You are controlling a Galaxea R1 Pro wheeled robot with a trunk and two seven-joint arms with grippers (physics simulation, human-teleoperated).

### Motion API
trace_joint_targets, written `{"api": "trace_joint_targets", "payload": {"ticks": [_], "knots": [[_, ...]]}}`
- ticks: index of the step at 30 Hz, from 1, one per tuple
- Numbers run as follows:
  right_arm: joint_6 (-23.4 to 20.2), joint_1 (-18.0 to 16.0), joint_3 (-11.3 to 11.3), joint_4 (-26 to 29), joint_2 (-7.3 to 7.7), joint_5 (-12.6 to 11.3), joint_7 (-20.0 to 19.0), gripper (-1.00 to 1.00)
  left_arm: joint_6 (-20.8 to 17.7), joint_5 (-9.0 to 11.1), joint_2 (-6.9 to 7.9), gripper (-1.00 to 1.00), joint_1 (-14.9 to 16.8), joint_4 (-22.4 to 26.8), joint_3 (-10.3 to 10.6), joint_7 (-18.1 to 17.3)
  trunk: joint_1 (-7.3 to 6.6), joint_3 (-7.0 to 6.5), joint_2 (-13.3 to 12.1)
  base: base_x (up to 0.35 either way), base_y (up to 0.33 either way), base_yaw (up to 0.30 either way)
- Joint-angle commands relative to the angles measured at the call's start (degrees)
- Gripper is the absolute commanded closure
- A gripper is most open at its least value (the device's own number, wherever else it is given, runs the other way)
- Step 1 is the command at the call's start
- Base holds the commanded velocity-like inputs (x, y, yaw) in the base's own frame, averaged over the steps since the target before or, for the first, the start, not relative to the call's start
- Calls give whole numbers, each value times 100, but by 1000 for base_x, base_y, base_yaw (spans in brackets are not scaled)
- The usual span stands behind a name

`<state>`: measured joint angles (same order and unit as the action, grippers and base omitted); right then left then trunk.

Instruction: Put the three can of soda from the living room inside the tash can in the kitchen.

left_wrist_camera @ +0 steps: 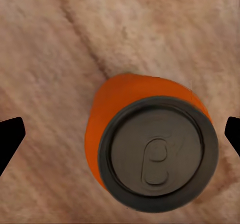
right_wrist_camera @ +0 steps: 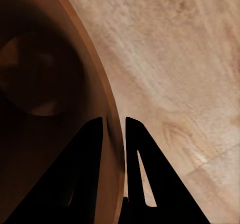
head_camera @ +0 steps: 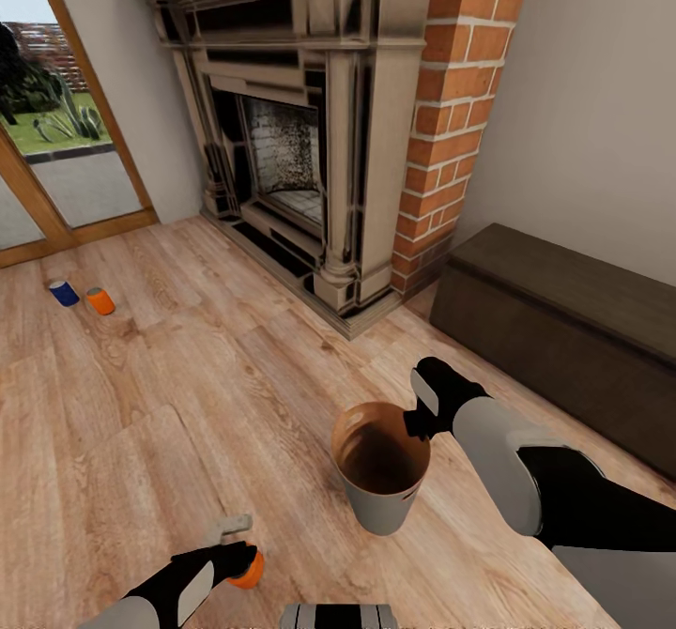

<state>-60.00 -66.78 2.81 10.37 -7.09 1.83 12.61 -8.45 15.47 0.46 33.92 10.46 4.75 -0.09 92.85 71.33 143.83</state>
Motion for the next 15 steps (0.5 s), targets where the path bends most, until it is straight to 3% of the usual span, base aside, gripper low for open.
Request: {"api": "trace_joint_targets", "payload": {"ticks": [1,10,15], "knots": [[0,-3,32,0,-1,-87,-18,100,1,0,-1,-100,0,0,0,0,1,22,2,0,0,0],[0,-3,30,0,-1,-86,-17,100,53,0,-2,-100,0,0,0,-1,4,44,4,0,0,0],[0,-4,27,0,-3,-86,-20,100,75,0,-9,-100,0,0,0,-2,17,155,10,0,0,0]]}}
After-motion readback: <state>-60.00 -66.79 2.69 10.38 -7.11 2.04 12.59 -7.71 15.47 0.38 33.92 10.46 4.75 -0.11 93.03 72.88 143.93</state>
